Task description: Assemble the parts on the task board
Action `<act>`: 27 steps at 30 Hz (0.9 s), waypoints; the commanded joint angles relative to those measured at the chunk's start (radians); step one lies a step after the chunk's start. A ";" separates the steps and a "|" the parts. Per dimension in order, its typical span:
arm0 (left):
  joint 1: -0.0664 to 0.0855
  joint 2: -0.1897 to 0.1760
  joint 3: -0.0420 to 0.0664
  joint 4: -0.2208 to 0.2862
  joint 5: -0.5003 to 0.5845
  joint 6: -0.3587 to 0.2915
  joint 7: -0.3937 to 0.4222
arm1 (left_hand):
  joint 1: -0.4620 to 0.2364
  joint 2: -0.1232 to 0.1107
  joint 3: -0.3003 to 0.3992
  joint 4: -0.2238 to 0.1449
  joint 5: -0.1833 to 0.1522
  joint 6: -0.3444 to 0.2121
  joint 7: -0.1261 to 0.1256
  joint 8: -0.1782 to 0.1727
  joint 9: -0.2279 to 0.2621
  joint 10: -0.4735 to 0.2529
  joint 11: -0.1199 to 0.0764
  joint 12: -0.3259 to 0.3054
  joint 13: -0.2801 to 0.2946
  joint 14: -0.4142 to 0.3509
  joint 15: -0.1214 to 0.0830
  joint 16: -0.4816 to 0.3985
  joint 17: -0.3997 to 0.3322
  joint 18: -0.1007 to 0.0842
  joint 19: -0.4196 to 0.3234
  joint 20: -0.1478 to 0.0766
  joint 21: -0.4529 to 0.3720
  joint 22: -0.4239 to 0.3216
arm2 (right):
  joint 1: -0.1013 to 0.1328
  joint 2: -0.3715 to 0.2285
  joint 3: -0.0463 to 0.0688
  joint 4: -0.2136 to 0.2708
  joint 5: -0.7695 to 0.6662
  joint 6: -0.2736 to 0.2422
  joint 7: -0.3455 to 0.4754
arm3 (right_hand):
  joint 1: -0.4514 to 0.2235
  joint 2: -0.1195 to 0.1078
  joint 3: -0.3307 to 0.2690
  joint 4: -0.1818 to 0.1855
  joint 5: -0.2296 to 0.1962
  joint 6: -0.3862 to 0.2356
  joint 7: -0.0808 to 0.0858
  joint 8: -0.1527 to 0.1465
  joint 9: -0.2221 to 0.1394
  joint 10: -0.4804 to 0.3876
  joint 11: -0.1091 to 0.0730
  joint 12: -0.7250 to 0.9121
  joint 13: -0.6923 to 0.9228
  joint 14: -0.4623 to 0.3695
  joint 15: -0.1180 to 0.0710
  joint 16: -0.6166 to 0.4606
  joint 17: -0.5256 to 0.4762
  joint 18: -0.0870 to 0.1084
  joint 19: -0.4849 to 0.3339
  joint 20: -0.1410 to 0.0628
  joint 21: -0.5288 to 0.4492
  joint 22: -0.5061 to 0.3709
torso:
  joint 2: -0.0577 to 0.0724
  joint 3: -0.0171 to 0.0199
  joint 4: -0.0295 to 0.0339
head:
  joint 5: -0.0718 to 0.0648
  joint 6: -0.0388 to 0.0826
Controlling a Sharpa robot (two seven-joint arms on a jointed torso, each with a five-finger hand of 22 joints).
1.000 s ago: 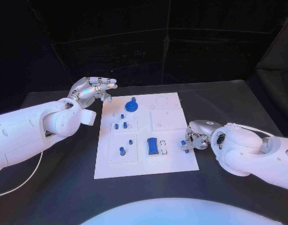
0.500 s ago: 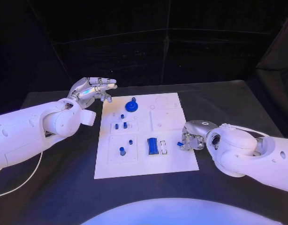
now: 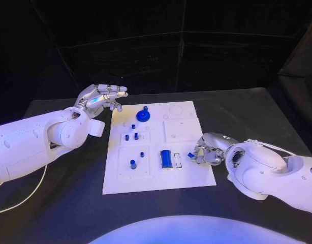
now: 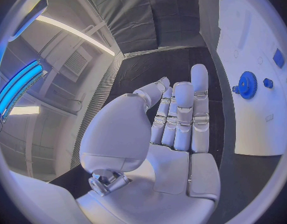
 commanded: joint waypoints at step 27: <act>0.001 -0.001 0.000 0.006 0.003 0.012 0.001 | 0.002 0.003 -0.007 0.000 0.004 -0.008 0.001 0.006 -0.002 -0.007 0.002 0.006 -0.002 -0.010 0.001 -0.001 -0.002 0.013 -0.007 0.002 -0.007 -0.002 | 0.002 0.097 0.001 -0.054 0.134 -0.014 -0.011 | -0.128 -0.056 0.013 0.072 0.116 0.058 -0.013 0.011 0.029 0.032 -0.008 0.037 0.036 0.057 -0.012 0.009 0.022 -0.012 0.017 -0.007 0.015 0.155 | 0.001 0.0004 -0.0020 | 0.008 -0.006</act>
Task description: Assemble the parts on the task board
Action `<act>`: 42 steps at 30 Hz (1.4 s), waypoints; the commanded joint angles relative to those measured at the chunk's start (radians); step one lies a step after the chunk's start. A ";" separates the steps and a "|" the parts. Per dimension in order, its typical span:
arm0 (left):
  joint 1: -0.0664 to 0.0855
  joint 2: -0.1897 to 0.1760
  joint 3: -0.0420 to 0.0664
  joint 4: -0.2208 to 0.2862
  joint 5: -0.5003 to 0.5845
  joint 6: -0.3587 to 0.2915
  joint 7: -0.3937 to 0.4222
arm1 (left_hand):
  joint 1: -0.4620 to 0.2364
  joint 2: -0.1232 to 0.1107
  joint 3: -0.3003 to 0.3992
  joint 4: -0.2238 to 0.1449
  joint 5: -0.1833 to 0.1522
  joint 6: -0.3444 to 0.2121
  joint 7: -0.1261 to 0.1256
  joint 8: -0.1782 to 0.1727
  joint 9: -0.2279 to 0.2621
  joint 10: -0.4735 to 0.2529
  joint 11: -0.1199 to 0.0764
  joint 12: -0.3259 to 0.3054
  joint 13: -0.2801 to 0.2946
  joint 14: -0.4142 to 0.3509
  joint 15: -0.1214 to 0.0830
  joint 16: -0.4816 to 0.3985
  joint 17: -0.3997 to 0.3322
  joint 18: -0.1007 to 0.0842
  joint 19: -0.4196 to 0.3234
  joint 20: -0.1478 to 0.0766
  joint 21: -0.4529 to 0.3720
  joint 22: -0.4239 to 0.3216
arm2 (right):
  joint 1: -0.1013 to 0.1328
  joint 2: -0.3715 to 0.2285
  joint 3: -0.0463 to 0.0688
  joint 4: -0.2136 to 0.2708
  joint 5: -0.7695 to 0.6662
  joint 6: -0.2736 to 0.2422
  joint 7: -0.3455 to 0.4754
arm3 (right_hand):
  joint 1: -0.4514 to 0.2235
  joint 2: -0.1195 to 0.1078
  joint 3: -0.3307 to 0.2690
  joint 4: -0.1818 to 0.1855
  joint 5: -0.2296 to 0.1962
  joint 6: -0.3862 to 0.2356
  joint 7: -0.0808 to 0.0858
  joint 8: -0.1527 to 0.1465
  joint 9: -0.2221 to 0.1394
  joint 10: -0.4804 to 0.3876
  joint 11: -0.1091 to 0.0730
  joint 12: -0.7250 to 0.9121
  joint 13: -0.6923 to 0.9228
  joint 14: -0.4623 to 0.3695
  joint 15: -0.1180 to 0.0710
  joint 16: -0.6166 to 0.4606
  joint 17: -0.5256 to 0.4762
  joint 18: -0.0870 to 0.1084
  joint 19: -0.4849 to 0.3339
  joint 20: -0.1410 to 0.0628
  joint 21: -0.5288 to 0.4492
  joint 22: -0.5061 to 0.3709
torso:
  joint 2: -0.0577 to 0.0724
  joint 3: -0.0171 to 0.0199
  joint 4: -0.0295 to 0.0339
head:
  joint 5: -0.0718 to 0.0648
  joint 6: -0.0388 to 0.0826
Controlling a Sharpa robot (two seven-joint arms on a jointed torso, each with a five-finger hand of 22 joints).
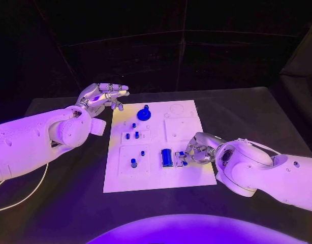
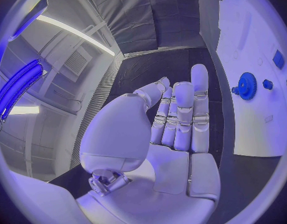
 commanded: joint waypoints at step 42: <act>0.002 0.002 0.001 0.002 0.003 0.013 0.000 | -0.003 0.002 -0.010 0.002 0.005 -0.011 0.002 0.005 -0.002 -0.010 0.003 0.007 -0.001 -0.007 -0.002 0.000 -0.001 0.013 -0.007 0.002 -0.007 -0.002 | 0.001 0.027 0.000 -0.012 -0.061 0.027 0.037 | -0.123 -0.013 -0.136 -0.015 -0.385 -0.009 0.004 0.003 0.044 -0.001 0.006 -0.017 -0.003 0.051 -0.003 -0.013 -0.019 -0.008 0.001 -0.001 -0.008 0.141 | 0.000 0.0013 -0.0011 | 0.000 0.001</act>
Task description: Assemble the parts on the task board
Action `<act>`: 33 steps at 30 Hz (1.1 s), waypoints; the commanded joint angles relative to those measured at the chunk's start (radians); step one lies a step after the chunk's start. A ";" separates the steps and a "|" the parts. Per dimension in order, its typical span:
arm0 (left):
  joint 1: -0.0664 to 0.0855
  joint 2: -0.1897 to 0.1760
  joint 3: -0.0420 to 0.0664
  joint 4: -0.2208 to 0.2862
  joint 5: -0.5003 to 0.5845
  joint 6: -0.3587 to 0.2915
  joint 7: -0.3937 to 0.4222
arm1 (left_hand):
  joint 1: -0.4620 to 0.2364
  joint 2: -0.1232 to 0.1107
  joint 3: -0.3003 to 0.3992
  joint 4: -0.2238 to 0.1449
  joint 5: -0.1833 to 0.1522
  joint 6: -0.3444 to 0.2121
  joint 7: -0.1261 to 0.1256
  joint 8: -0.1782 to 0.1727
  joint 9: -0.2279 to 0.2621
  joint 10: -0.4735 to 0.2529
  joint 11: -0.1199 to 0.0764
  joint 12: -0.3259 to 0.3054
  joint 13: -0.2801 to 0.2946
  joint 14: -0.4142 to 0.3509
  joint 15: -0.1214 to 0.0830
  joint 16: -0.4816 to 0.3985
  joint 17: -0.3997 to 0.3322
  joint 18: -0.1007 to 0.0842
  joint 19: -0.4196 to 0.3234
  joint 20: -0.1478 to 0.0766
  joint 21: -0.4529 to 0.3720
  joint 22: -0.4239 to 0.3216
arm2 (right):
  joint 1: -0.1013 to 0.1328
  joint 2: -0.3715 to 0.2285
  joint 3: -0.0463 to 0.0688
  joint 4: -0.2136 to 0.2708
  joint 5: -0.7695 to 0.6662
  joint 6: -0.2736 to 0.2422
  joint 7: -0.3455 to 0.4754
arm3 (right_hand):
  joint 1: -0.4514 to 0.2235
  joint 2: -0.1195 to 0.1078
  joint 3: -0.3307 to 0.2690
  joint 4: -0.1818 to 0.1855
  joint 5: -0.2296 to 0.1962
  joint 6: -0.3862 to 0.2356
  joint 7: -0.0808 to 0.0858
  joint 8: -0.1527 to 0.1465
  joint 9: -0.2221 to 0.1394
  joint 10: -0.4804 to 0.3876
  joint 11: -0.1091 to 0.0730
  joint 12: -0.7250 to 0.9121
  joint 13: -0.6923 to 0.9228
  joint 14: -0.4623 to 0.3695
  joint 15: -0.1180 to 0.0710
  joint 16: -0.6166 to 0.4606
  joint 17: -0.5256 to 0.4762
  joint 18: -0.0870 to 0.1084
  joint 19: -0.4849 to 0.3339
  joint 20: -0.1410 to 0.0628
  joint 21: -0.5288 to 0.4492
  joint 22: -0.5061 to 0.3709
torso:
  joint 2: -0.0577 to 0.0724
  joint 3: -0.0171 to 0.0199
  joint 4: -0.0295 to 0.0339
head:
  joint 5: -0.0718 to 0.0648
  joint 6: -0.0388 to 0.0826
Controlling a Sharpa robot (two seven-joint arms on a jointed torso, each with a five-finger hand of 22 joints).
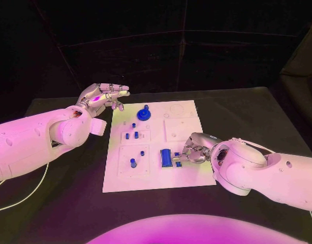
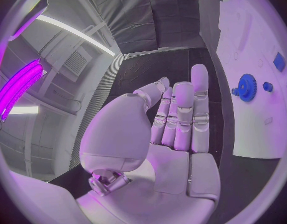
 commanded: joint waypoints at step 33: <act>-0.016 0.115 0.001 -0.177 0.165 -0.087 0.111 | -0.064 -0.016 -0.066 0.065 0.004 -0.108 -0.024 -0.059 -0.007 -0.089 0.092 -0.169 -0.010 -0.352 0.149 -0.786 -0.392 -0.019 -0.494 0.140 -0.481 -0.316 | 0.139 0.162 0.002 -0.549 1.163 -0.033 1.058 | 0.235 0.103 -0.033 -0.160 0.094 -0.183 0.153 -0.244 -0.135 -0.368 0.184 -0.940 -0.926 -0.436 0.211 -1.304 -1.136 0.134 -0.613 0.204 -1.211 -0.896 | -0.103 -0.0162 -0.0355 | 0.035 0.145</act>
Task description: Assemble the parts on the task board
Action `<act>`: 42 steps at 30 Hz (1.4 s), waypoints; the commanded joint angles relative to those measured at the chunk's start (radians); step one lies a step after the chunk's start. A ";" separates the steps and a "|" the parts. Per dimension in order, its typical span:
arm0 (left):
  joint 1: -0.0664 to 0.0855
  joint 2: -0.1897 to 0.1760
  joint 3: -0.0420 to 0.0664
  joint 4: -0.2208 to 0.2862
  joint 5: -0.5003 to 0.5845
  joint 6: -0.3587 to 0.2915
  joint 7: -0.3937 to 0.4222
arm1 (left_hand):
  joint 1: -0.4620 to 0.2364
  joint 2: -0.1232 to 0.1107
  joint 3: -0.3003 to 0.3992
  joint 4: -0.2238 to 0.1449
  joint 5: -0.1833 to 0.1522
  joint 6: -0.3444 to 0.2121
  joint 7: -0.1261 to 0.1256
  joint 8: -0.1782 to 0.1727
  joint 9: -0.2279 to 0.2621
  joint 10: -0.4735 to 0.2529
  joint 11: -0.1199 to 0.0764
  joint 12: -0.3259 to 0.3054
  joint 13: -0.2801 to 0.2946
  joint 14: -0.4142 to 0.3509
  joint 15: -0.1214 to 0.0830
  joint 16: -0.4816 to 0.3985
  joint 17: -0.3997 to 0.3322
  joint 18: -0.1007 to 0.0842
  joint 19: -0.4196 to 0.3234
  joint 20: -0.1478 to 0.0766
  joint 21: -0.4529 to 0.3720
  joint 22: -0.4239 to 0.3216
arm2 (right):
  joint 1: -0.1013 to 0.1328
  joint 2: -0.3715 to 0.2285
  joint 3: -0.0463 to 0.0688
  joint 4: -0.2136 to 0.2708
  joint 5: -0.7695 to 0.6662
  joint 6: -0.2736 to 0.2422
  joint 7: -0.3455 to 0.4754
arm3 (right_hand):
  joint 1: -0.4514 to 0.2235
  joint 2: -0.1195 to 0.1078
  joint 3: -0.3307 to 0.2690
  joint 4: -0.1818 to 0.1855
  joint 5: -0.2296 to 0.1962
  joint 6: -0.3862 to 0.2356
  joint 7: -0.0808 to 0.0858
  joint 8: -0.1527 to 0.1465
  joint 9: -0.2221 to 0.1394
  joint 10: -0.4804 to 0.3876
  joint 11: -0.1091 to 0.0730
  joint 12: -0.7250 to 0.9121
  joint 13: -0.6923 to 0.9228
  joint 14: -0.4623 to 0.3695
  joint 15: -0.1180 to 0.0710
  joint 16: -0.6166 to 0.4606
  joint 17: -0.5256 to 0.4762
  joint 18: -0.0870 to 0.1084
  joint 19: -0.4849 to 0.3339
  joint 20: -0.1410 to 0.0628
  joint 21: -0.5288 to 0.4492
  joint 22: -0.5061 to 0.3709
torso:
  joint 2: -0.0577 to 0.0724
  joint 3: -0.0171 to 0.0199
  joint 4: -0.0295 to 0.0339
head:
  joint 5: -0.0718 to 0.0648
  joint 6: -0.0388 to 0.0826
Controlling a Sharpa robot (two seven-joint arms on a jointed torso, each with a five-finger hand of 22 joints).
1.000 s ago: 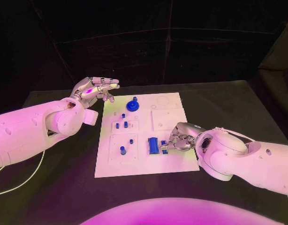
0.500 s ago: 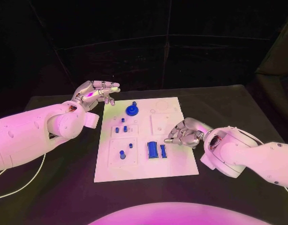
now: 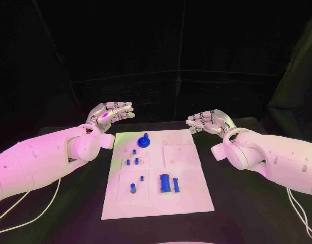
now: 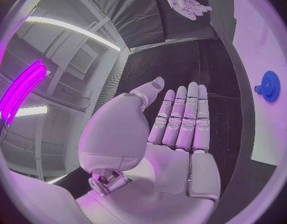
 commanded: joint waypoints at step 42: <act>-0.102 -0.068 0.071 0.387 -0.071 -0.591 0.053 | -0.962 0.089 -0.413 0.050 -0.070 -0.754 -0.164 -0.069 -0.065 -0.812 -0.175 -0.123 -0.062 -0.719 -0.150 -0.342 -0.135 -0.169 -0.625 -0.230 -0.190 -0.357 | -0.070 -0.024 0.052 0.232 0.399 -0.337 0.262 | -1.122 -0.085 0.241 -0.139 -0.193 -0.676 -0.211 -0.106 -0.164 -0.759 -0.165 -0.131 -0.225 -0.784 -0.132 -0.149 -0.184 -0.164 -0.641 -0.237 -0.297 -0.374 | -0.011 0.0076 0.0500 | 0.002 0.087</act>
